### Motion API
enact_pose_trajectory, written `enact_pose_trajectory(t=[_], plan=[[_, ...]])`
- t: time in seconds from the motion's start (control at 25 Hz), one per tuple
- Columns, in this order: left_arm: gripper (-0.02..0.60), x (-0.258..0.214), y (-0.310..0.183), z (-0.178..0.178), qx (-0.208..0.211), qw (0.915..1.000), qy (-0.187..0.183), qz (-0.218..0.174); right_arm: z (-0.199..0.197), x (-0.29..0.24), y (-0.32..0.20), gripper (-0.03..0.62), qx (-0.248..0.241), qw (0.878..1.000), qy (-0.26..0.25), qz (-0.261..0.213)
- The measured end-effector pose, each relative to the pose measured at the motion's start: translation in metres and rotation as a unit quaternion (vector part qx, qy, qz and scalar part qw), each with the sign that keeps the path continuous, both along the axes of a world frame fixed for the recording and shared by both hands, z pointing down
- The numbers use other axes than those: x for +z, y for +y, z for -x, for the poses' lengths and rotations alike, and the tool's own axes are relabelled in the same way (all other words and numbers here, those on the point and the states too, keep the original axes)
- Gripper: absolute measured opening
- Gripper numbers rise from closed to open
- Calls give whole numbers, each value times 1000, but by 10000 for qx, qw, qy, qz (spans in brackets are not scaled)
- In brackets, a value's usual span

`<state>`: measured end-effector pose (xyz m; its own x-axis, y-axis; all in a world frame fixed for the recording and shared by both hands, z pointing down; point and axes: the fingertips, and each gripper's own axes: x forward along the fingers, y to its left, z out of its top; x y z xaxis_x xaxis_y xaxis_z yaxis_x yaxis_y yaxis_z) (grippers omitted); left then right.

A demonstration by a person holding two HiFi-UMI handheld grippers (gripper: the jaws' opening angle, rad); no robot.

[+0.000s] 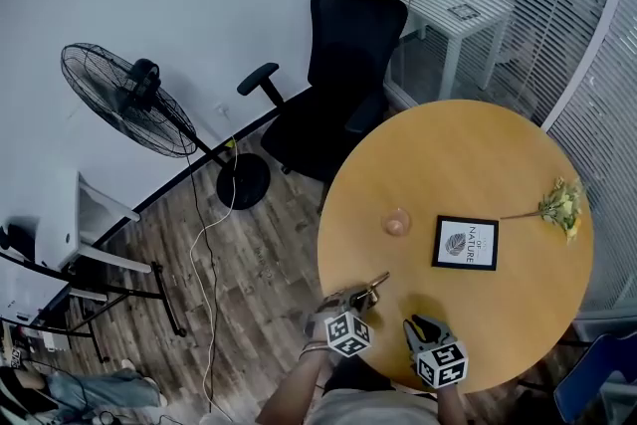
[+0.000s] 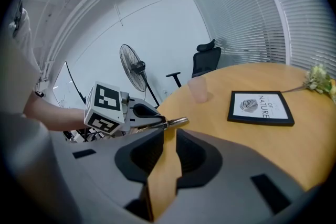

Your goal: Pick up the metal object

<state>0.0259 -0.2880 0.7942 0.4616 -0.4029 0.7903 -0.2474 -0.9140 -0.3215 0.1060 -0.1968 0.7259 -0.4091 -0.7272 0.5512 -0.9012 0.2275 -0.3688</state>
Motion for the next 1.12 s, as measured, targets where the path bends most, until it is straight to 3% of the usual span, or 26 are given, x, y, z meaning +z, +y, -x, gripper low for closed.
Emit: enact_pose_trajectory(t=[0.68, 1.12], plan=[[11, -56, 32, 18, -547, 9953, 798, 81, 14, -32, 20, 63, -8, 9994, 165, -299], [11, -91, 71, 42, -1408, 9721, 1839, 365, 30, -41, 53, 44, -63, 9990, 262, -349]])
